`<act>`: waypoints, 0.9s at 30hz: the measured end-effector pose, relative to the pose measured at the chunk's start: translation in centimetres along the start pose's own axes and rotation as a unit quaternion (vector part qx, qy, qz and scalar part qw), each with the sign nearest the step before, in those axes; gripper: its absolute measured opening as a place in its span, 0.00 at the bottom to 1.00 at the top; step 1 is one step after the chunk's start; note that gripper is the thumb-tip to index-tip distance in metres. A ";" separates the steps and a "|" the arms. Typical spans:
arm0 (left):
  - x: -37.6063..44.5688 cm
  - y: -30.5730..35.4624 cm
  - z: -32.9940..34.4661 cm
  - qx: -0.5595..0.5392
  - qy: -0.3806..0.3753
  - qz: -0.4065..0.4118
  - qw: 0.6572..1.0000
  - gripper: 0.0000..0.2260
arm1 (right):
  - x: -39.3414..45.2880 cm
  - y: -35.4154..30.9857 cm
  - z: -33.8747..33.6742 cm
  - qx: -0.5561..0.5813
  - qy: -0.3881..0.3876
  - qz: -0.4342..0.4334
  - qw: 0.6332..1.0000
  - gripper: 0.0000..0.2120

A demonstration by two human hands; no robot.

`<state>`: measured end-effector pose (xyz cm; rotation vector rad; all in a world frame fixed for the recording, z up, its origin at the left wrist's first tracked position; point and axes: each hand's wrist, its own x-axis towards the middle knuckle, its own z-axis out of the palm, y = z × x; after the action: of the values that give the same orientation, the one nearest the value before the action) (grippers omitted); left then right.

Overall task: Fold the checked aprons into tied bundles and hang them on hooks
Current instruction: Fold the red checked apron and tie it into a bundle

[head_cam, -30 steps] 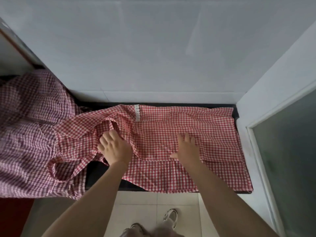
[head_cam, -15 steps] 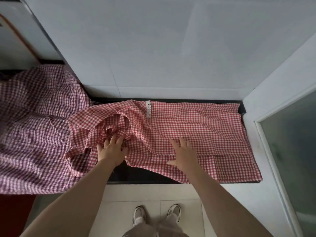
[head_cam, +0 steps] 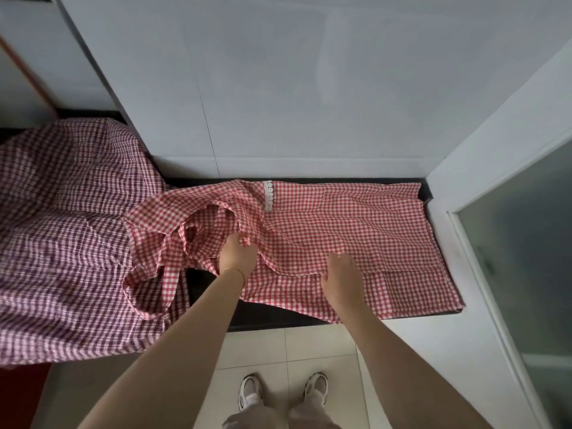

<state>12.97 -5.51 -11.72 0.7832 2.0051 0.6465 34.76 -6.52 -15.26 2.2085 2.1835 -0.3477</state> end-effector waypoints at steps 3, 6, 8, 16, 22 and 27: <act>0.7 0.0 0.7 -0.127 -0.048 -0.091 0.987 0.29 | -0.2 0.2 -0.4 0.089 -0.057 0.099 0.989 0.08; 0.8 -0.3 0.5 -0.066 -0.059 -0.085 0.992 0.15 | 0.3 0.4 -0.6 0.236 -0.124 0.186 0.946 0.12; 1.0 -1.1 0.7 -0.025 -0.045 -0.077 0.996 0.16 | 0.8 0.2 -0.9 0.396 -0.148 0.313 0.851 0.08; -1.7 0.4 0.3 -0.302 0.101 -0.032 0.947 0.12 | 0.9 1.2 -1.6 0.729 -0.122 0.461 0.491 0.20; -3.2 -0.5 -0.1 -0.263 0.155 -0.055 0.951 0.06 | 1.5 2.7 -1.8 0.755 -0.092 0.446 0.472 0.08; -1.7 -2.7 0.5 -0.348 0.078 -0.176 0.917 0.17 | 1.8 3.0 -4.9 0.781 -0.105 0.378 0.487 0.03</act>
<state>13.40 -8.49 -12.93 -0.0596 1.7912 1.1334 38.41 -4.01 -11.18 2.6979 -0.0641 -3.0008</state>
